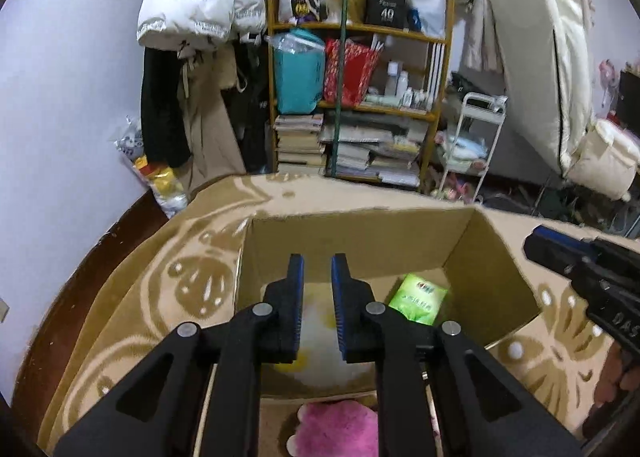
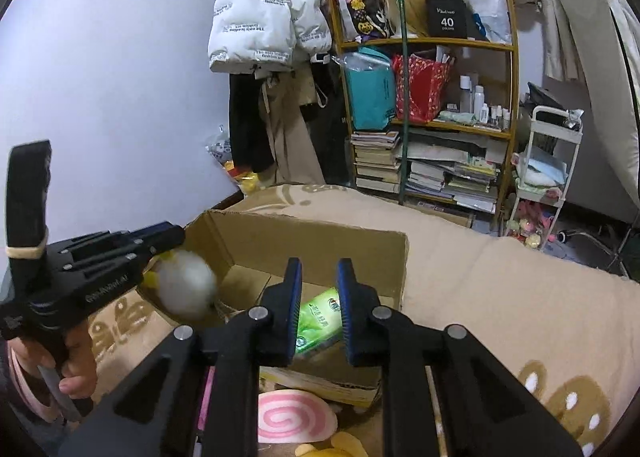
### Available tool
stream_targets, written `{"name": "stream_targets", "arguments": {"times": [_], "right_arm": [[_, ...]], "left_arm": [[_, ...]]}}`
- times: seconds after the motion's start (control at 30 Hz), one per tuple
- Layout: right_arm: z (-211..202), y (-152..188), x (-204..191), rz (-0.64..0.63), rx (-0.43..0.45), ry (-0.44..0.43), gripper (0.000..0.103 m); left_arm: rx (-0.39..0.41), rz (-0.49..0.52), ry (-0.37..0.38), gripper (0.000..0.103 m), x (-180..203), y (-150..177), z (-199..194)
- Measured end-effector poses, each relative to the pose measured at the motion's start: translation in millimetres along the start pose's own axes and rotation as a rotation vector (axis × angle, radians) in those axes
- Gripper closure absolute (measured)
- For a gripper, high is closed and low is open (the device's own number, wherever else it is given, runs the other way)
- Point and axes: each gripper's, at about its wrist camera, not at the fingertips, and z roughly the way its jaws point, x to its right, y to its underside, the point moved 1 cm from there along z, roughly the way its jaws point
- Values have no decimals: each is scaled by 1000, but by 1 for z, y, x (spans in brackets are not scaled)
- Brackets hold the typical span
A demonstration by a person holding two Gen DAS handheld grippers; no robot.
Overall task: Organize soft objects
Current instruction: 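Open both tools and withdraw them from the box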
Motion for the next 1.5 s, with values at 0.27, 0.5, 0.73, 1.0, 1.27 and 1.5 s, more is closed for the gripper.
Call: {"name": "stream_targets", "arguments": {"times": [0.27, 0.5, 0.73, 1.0, 1.27, 1.5], "right_arm": [[8, 6, 9, 34, -18, -4, 80], [-9, 10, 9, 50, 4, 12, 49], [-40, 13, 0, 36, 32, 33, 30], [-74, 18, -15, 35, 48, 54, 10], [-103, 34, -29, 41, 50, 69, 2], [-122, 55, -35, 70, 21, 64, 1]], "left_arm": [[-60, -8, -44, 82, -5, 11, 11], [-73, 0, -64, 61, -7, 12, -3], [-83, -6, -27, 18, -6, 22, -39], [-70, 37, -64, 8, 2, 39, -80], [-104, 55, -36, 6, 11, 56, -114], [-99, 86, -30, 6, 20, 68, -135]]}}
